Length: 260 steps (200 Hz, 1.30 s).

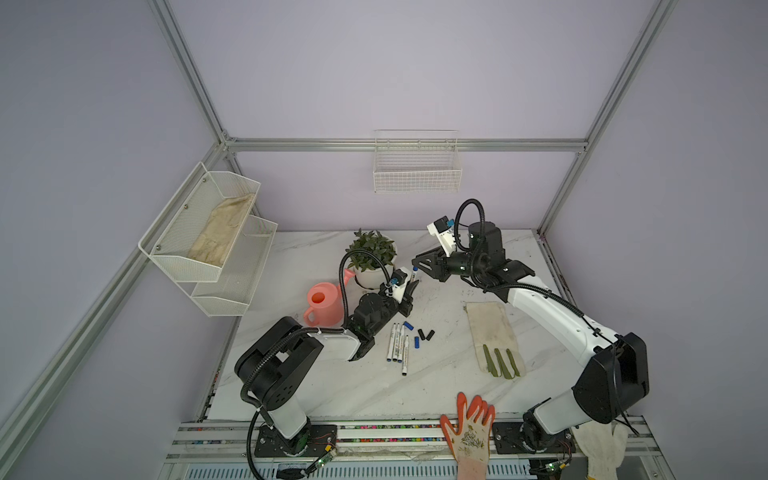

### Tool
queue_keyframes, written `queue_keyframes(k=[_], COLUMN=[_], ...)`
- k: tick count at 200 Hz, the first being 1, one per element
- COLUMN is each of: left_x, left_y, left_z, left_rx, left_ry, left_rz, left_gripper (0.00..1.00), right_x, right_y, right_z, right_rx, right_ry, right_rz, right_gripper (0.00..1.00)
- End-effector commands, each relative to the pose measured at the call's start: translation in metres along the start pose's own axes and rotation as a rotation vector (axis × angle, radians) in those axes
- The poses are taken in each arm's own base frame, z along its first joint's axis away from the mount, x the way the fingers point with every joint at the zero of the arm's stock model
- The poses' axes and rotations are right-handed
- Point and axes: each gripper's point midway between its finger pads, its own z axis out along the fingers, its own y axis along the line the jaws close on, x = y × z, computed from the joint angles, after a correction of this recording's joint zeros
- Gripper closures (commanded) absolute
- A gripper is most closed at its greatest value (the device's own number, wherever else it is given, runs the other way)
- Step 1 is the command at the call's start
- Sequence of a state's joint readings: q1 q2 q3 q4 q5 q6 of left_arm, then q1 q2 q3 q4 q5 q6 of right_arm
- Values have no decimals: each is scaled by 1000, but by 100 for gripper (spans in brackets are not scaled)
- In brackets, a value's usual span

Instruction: Insert the pens into the pen caps

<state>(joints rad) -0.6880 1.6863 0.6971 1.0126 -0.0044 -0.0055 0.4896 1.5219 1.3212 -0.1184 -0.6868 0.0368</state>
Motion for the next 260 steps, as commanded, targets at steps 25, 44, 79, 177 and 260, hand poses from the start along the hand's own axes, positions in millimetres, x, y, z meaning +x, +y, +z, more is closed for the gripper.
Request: queue_keyframes(k=[25,44,79,177,260], left_x=[-2,0,0,-9,-11], left_y=[-2,-2,-3,-5,-6], left_z=[-3,-4,-5,0,0], left_rx=[7,6,11,25,30], left_ry=[-19,-12,-10,-25,-26], left_rz=[16,15,12,1,-10], left_gripper=[100,100,100,100,100], right_x=[-16,-20,-15,16,24], right_y=[-6,-10,-16,-9,-12], right_z=[-7,-4,6,19,22], right_rx=[85,101,92,37,37], right_ry=[-65,-74,-50,4,23], right_rz=[-32,-34,-21,47,60], right_gripper=[64,64,65,78,79])
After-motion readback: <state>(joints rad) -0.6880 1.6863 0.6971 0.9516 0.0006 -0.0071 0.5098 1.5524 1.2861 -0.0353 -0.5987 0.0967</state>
